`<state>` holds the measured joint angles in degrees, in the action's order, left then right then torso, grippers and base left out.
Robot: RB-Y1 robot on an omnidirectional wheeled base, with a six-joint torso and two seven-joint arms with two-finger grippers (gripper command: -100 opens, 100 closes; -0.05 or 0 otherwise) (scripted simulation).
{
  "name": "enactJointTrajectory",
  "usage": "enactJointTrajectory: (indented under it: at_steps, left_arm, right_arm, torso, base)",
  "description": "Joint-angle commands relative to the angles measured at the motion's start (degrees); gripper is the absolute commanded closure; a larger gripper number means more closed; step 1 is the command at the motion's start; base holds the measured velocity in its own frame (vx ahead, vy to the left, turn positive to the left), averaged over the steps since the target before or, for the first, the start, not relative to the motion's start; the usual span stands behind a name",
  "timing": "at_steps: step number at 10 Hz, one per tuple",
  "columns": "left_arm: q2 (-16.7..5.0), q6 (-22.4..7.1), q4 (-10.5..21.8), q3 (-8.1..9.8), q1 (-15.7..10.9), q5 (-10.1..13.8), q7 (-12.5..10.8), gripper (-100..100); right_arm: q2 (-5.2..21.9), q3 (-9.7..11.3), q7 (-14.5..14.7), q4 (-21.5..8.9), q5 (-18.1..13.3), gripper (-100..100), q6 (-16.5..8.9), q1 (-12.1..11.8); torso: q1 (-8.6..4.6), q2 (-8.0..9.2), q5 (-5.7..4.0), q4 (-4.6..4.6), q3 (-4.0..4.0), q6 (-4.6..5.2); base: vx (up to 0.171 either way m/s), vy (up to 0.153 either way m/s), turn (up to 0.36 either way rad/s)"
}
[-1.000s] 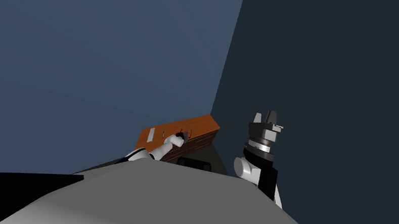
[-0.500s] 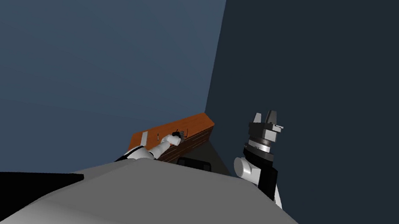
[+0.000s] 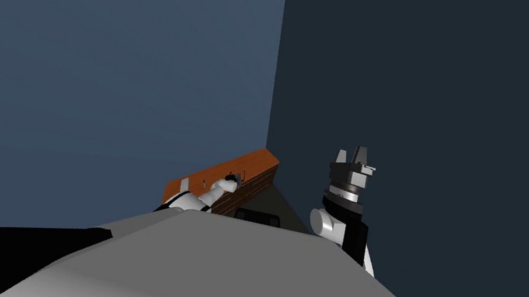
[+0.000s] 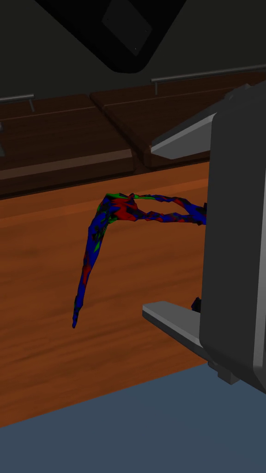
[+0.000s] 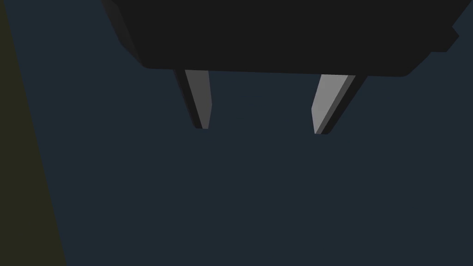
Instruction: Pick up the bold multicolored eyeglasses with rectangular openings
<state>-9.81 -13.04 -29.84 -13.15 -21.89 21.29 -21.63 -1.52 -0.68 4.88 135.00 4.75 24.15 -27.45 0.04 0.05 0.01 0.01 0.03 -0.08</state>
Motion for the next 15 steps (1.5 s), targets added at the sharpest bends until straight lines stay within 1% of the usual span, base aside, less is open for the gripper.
enactJointTrajectory:
  at_steps: [1,2,3,4,8,9,10,12,13,15]
  left_arm:
    - [-0.07,1.11,1.76,2.63,-0.35,-0.68,-0.24,-100]
    - [-0.07,1.11,1.76,2.63,-0.35,-0.68,-0.24,-100]
    - [0.15,2.25,3.12,2.02,-0.9,0.01,0.25,-100]
    - [0.13,1.97,2.81,2.21,-0.76,-0.25,0.06,100]
    - [0.18,2.01,2.81,2.13,-0.8,-0.25,0.14,100]
    - [0.18,2.01,2.81,2.13,-0.8,-0.25,0.14,0]
    - [0.05,0.19,0.09,1.15,0.08,-0.75,-0.23,100]
    - [0.3,-1.66,-3.15,-1.83,0.92,-0.88,-0.2,100]
    - [0.3,-1.66,-3.26,-1.83,0.92,-0.88,-0.2,100]
    - [0.55,-3.51,-6.62,-4.8,1.77,-1.01,-0.18,100]
  right_arm:
    - [0.0,0.0,0.0,0.0,0.0,0,0.0,0.0]
    - [0.0,0.0,0.0,0.0,0.0,0,0.0,0.0]
    - [0.0,-0.01,0.0,0.0,0.0,0,0.0,-0.01]
    - [0.0,-0.01,0.0,0.0,0.0,0,0.0,-0.01]
    - [0.0,-0.01,0.0,0.0,0.0,0,0.0,-0.01]
    - [0.0,-0.01,0.0,0.0,0.0,0,0.0,-0.01]
    - [0.0,-0.01,0.0,0.0,0.0,0,0.0,-0.01]
    - [0.0,-0.01,0.0,0.01,0.0,0,0.01,-0.03]
    - [0.0,-0.01,0.0,0.01,0.0,0,0.01,-0.03]
    - [0.0,-0.01,0.0,0.0,0.0,0,0.0,-0.02]
  torso:
    - [0.0,0.0,0.0,0.0,0.0,0.0]
    - [-0.01,0.02,0.0,0.01,0.01,0.01]
    - [0.03,0.01,0.0,0.0,0.01,-0.05]
    - [0.01,-0.06,0.0,-0.01,-0.03,-0.04]
    - [-0.02,-0.17,-0.02,-0.05,-0.1,-0.1]
    - [-0.02,-0.17,-0.02,-0.04,-0.1,-0.1]
    - [-0.02,-0.17,-0.02,-0.04,-0.1,-0.1]
    - [-0.01,-0.32,-0.05,-0.08,-0.19,-0.19]
    - [-0.03,-0.36,-0.05,-0.08,-0.2,-0.18]
    - [-0.06,-0.31,-0.03,-0.08,-0.18,-0.11]
  base:
    - [-0.044,0.011,-0.314]
    - [-0.032,0.015,-0.111]
    - [-0.012,0.006,-0.001]
    - [0.0,0.0,0.0]
    - [0.0,0.0,0.0]
    - [0.0,0.0,0.0]
    - [0.025,-0.004,0.229]
    - [0.056,-0.013,0.383]
    - [0.04,-0.016,0.08]
    - [0.035,-0.012,0.249]
